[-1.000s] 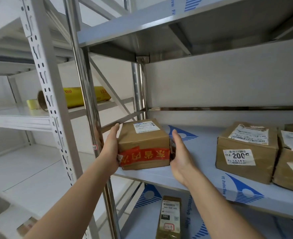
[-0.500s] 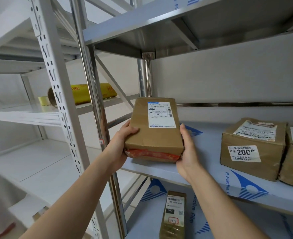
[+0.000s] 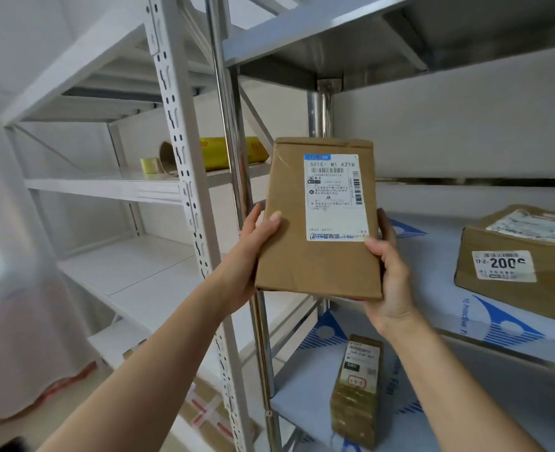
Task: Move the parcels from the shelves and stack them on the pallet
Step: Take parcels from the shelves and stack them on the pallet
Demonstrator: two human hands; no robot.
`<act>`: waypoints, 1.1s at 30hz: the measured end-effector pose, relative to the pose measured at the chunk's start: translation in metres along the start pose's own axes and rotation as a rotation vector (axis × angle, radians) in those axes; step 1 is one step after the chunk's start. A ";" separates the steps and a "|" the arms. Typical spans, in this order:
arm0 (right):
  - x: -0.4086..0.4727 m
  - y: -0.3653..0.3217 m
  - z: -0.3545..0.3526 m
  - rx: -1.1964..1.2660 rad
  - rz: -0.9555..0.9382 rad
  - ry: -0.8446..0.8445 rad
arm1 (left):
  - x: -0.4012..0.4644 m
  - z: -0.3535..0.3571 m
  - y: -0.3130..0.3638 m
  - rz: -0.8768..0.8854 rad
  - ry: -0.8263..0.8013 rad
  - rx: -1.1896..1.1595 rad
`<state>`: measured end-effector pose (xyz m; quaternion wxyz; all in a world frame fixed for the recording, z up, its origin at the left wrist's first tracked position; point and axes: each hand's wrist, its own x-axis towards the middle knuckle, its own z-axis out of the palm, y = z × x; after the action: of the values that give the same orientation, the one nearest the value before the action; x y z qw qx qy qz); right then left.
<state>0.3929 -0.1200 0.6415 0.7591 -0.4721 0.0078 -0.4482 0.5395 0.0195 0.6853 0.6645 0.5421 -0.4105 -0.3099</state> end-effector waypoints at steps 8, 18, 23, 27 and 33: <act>-0.042 0.007 0.075 -0.039 -0.014 -0.084 | -0.074 -0.039 0.030 0.065 0.094 -0.021; -0.146 0.088 0.250 -0.059 0.160 -0.386 | -0.282 -0.179 0.070 0.082 0.448 -0.006; -0.220 0.141 0.354 -0.071 0.282 -0.578 | -0.417 -0.242 0.091 0.044 0.688 0.004; -0.294 0.186 0.437 -0.095 0.427 -0.728 | -0.533 -0.283 0.102 0.006 0.933 -0.028; -0.391 0.246 0.531 -0.104 0.716 -0.954 | -0.674 -0.331 0.110 -0.094 1.222 -0.073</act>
<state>0.5558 0.5636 0.5967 0.7585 -0.6257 -0.1533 0.0980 0.5101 0.7754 0.6259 0.7834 0.6162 0.0800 0.0142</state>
